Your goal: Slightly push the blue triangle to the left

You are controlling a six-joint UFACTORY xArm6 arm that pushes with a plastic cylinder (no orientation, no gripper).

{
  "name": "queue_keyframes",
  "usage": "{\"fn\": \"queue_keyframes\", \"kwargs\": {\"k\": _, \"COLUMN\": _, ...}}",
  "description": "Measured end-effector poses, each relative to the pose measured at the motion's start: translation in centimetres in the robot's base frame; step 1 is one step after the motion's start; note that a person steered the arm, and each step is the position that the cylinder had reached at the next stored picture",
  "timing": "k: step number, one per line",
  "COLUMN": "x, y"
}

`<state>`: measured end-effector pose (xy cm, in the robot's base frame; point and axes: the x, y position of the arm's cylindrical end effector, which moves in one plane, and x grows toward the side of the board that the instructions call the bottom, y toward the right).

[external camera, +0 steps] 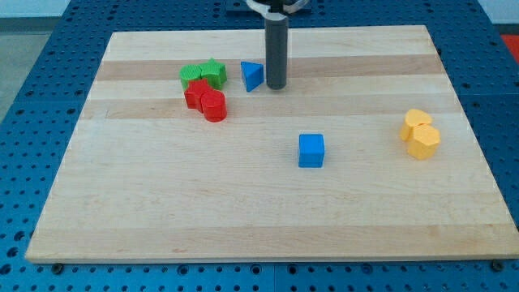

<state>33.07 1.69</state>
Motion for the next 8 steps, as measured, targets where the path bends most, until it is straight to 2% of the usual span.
{"fn": "queue_keyframes", "kwargs": {"k": 1, "x": -2.3, "y": 0.2}}
{"fn": "queue_keyframes", "kwargs": {"k": 2, "x": -2.5, "y": -0.6}}
{"fn": "queue_keyframes", "kwargs": {"k": 8, "x": -1.3, "y": -2.0}}
